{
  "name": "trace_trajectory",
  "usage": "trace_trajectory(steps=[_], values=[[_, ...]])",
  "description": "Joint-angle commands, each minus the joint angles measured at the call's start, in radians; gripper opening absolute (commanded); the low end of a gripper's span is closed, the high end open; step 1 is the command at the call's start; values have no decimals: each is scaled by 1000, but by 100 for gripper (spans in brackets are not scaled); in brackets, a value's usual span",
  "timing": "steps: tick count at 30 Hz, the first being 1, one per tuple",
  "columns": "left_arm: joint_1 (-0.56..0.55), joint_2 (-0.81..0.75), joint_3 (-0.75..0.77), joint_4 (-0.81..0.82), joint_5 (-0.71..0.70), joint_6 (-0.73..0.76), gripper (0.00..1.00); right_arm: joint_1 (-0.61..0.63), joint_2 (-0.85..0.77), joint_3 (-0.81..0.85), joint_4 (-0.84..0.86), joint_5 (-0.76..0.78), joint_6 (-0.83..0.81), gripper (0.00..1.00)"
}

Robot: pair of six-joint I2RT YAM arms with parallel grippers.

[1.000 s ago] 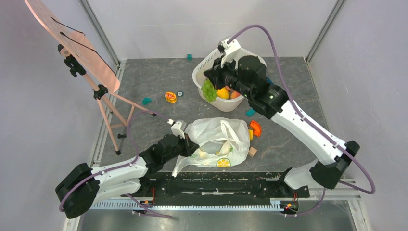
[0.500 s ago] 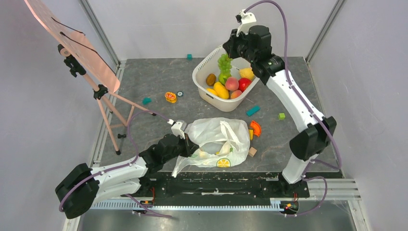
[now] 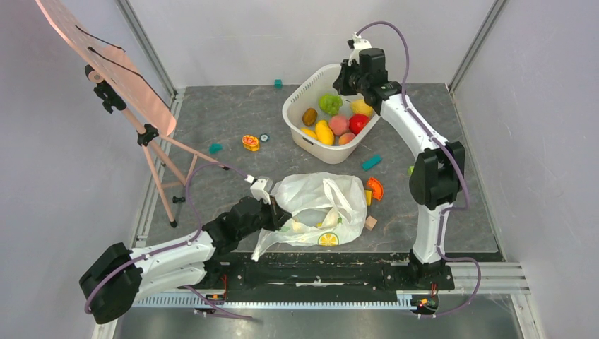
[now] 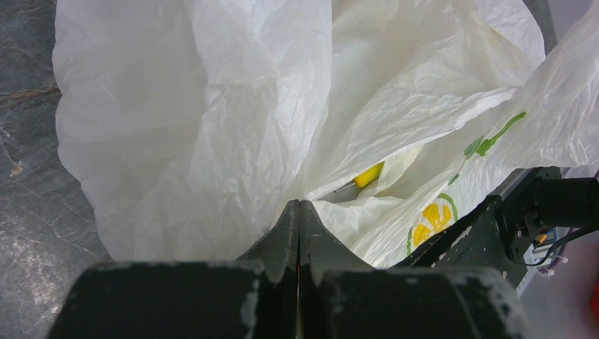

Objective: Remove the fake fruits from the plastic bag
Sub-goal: Place the fake fruit in the bin.

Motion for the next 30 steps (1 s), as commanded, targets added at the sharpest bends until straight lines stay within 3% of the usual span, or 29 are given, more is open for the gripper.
trace_trajectory(steps=[1,9,11,14,19,25,30], values=[[-5,-14,22,6,14,-4,2,-15,43,26,45,-3,30,0],[-4,-20,22,0,19,-4,2,-51,57,-81,38,78,37,3],[-5,-17,23,-1,21,-4,2,-59,46,-105,33,88,34,13],[-5,-8,29,0,25,-5,2,-66,15,-139,30,96,20,41],[-5,7,39,3,36,-3,2,-66,-63,-181,28,86,-8,60],[-5,21,53,3,35,-9,2,-36,-237,-269,9,-11,-53,62],[-4,42,73,1,44,-11,2,195,-398,-341,-101,94,-165,55]])
